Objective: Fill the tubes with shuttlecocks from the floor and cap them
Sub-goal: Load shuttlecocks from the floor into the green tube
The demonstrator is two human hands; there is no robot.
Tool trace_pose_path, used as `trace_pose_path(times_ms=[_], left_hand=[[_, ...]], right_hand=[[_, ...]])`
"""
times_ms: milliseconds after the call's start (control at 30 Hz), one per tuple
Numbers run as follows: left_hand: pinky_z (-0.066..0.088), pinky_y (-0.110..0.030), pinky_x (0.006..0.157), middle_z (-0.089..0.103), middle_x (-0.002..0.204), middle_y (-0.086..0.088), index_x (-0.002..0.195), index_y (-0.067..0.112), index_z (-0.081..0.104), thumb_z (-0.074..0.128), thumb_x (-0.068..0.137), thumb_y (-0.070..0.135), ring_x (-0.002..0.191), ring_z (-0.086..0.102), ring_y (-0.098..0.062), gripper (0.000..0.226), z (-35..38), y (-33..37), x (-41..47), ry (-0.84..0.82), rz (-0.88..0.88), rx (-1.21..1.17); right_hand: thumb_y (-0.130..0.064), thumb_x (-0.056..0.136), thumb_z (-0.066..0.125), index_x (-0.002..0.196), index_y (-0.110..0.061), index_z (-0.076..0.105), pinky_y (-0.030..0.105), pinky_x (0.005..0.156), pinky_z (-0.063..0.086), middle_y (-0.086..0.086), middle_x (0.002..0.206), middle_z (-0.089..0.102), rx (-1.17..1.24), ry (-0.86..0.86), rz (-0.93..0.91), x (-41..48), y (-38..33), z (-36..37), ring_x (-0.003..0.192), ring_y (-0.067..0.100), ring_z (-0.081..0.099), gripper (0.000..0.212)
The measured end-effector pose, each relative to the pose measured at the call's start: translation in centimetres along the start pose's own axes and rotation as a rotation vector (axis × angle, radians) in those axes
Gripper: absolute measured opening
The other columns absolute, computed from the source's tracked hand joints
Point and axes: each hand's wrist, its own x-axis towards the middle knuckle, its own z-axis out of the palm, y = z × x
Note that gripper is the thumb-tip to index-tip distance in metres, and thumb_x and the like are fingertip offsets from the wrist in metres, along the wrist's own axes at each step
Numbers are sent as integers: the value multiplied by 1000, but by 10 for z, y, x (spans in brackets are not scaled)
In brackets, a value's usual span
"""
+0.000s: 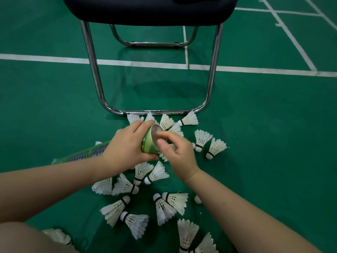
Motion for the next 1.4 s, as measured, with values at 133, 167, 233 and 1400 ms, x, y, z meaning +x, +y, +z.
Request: trace_pose_path(times_ms=[133,167,233,1400], left_hand=[[42,-41,91,48,126,-1,137,20,35,77,57,55,106,51,-23,98,2,2,5,-26,-22,14],[41,-40,92,48,127,-1,138,19,34,76,57,56,107,51,-23,98,3,2,7,-34,-24,21],[40,-38,92,47,127,-1,138,20,33,75,58,58,107,51,-23,99,6,2,10,-58,-22,32],[40,-30,94,45,130,5,139,24,29,71,63,59,110,48,-15,94,8,-10,36,-32,-65,-42]], right_hand=[[-48,84,43,106,-23,63,39,91,48,-19,98,61,-84,187,115,12,23,-27,95,0,57,39],[-47,85,45,111,-21,62,38,92,47,-15,103,61,-113,180,172,15,33,-32,99,2,56,41],[-46,87,49,121,-20,58,40,97,45,-10,117,60,-194,147,287,17,60,-39,109,6,53,44],[-30,73,77,117,-29,44,27,84,46,-13,102,55,-78,290,461,33,83,-36,94,8,54,55]])
